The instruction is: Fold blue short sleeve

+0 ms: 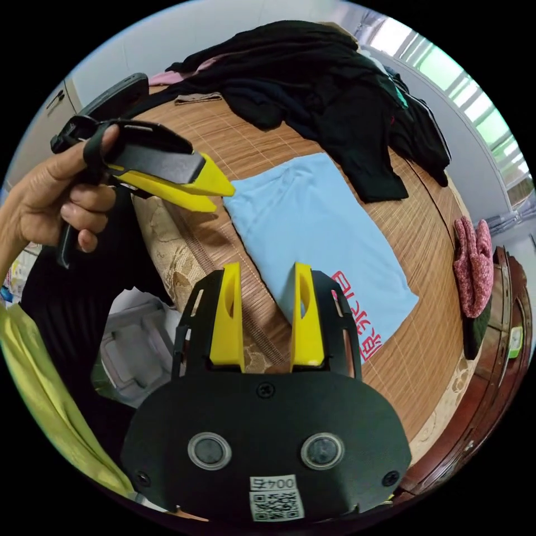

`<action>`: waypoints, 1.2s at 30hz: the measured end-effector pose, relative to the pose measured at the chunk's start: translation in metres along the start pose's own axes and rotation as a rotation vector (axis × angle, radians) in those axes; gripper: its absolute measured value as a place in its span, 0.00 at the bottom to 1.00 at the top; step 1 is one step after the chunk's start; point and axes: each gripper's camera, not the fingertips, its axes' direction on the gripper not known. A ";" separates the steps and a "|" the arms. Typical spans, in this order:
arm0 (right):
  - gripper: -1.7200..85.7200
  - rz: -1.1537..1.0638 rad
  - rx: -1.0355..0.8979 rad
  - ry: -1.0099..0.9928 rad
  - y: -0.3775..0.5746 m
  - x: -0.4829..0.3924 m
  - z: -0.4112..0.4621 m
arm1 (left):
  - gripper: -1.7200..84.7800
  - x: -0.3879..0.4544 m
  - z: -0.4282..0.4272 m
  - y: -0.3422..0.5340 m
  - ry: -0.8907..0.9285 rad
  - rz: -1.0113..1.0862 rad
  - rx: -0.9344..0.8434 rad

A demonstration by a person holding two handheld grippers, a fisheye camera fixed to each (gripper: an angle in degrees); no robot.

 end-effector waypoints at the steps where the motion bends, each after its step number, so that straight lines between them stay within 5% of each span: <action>1: 0.15 -0.001 0.002 0.028 0.003 -0.003 0.004 | 0.21 -0.005 0.002 0.001 0.006 -0.007 0.000; 5: 0.10 0.027 -0.012 0.054 0.012 -0.002 0.016 | 0.22 -0.038 0.020 0.006 0.063 -0.058 -0.008; 18: 0.08 0.305 -0.015 -0.347 0.082 0.061 0.073 | 0.24 -0.108 0.089 -0.001 0.207 -0.119 0.015; 23: 0.09 0.413 0.075 -0.440 0.141 0.072 0.101 | 0.17 -0.126 0.109 -0.011 0.176 -0.154 -0.014; 31: 0.22 0.886 0.526 -1.167 0.332 0.102 0.195 | 0.11 -0.158 0.117 -0.015 0.318 -0.251 -0.001; 36: 0.26 1.057 0.630 -1.346 0.378 0.090 0.260 | 0.11 -0.172 0.125 -0.019 0.369 -0.286 -0.005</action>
